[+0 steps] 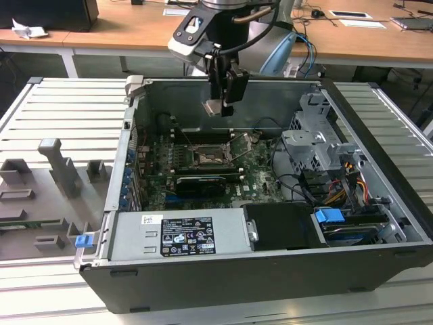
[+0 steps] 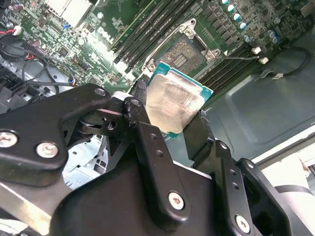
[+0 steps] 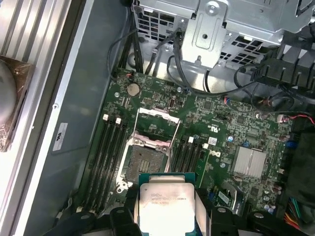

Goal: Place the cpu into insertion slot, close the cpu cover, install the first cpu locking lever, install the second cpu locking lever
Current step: 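Place the cpu into insertion slot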

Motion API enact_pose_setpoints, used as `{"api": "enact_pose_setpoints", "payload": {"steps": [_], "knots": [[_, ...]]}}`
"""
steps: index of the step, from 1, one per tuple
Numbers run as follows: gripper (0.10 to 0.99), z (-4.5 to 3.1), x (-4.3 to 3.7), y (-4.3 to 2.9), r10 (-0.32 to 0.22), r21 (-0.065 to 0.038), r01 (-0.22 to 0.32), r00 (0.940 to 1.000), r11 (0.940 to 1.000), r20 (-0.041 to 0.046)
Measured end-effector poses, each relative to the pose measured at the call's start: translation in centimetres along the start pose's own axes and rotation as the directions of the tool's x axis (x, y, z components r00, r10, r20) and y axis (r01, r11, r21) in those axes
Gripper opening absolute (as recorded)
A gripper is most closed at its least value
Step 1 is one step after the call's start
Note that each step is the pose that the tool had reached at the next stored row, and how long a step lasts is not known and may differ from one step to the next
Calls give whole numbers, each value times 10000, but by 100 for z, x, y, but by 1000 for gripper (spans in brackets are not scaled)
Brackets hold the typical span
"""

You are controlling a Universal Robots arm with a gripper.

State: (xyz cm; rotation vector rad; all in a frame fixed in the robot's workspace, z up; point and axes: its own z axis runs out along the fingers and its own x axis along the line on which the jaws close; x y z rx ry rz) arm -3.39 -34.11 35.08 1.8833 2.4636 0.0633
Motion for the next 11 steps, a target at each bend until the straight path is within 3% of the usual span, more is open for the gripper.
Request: {"api": "enact_pose_setpoints", "payload": {"steps": [6, 11], "knots": [[541, 57, 0, -3, 13, 5, -13, 10000, 10000, 19], [541, 136, 1, -7, 698, 21, -698, 9975, 9976, 109]]}}
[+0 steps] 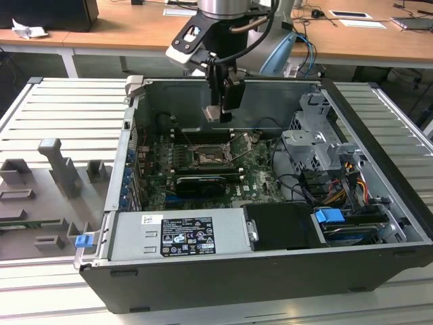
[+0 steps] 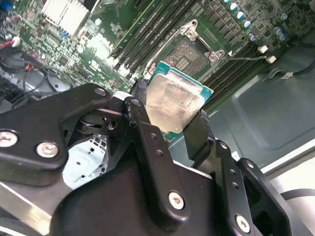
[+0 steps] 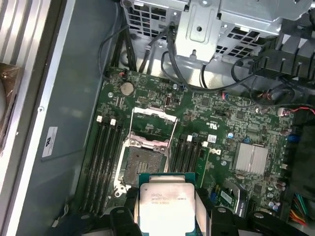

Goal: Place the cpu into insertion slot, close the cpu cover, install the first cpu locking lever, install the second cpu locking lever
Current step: 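Place the cpu into insertion slot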

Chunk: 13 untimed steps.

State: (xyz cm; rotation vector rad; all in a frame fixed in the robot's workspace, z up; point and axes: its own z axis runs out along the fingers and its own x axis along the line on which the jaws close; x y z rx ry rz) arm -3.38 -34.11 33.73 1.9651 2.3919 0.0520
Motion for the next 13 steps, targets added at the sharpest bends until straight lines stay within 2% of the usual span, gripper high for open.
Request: {"api": "enact_pose_setpoints", "payload": {"steps": [3, 13], "knots": [[541, 47, 0, -3, 581, 8, -581, 9983, 9983, 34], [541, 89, 1, -5, 674, 9, -674, 9977, 9977, 46]]}}
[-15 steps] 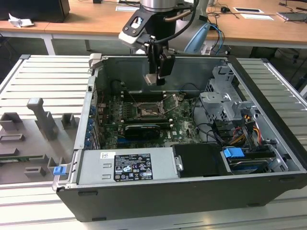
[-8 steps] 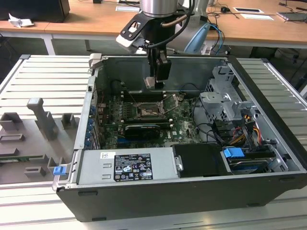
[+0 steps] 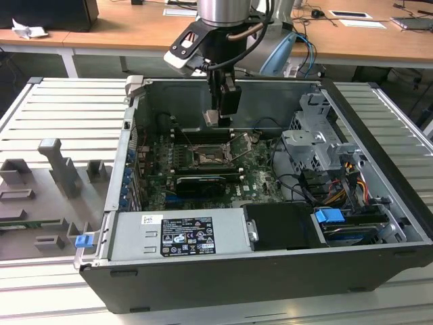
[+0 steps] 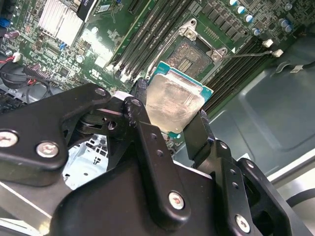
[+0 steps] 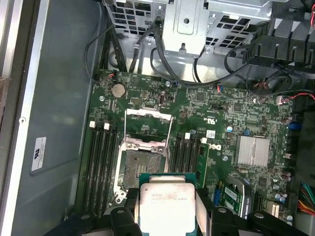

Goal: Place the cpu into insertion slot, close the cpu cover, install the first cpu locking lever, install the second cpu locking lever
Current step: 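Place the cpu into insertion slot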

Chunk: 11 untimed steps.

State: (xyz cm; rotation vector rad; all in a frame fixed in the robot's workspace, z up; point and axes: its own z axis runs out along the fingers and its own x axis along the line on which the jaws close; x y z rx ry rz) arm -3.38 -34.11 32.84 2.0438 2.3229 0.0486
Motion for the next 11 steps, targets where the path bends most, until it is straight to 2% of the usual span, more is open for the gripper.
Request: {"api": "enact_pose_setpoints", "payload": {"steps": [11], "knots": [[541, 18, 0, -1, 283, 4, -283, 9996, 9996, 15]]}}
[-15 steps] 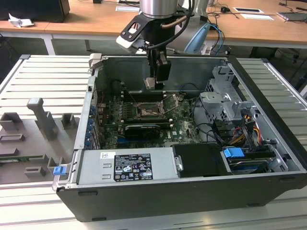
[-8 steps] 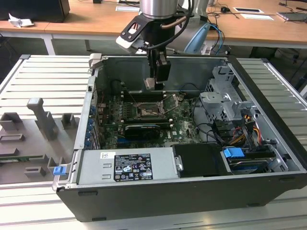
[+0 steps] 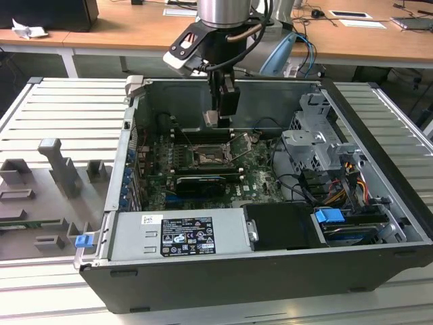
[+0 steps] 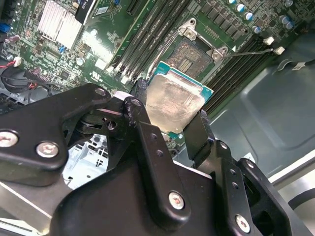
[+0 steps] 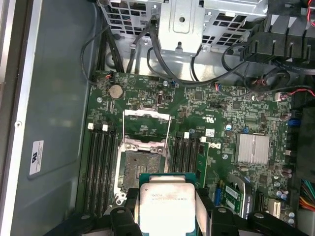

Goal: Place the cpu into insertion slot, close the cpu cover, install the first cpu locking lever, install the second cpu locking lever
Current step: 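Place the cpu into insertion slot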

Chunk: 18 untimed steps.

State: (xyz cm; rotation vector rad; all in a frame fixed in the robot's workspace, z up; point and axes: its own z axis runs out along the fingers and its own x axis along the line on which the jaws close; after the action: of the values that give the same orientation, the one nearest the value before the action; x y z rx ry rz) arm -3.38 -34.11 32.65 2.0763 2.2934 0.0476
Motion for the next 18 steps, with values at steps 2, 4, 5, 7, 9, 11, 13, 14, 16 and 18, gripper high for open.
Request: {"api": "enact_pose_setpoints", "payload": {"steps": [2, 4, 5, 7, 9, 11, 13, 14, 16, 18], "knots": [[541, 10, 0, -1, 180, 3, -180, 9998, 9998, 11], [541, 14, 0, -1, 291, 5, -291, 9996, 9996, 17], [541, 17, 0, -1, 361, 5, -361, 9993, 9993, 21], [541, 23, 0, -1, 516, 7, -516, 9987, 9987, 29], [541, 27, 0, -2, 655, 9, -655, 9978, 9979, 38], [541, 32, 0, -2, 825, 10, -825, 9966, 9966, 46], [541, 37, 0, -2, 1017, 13, -1017, 9948, 9948, 58], [541, 38, 0, -2, 1087, 13, -1087, 9941, 9941, 65], [541, 41, 0, -2, 1213, 13, -1213, 9926, 9926, 92], [541, 40, 0, -2, 1241, 14, -1241, 9922, 9923, 97]]}}
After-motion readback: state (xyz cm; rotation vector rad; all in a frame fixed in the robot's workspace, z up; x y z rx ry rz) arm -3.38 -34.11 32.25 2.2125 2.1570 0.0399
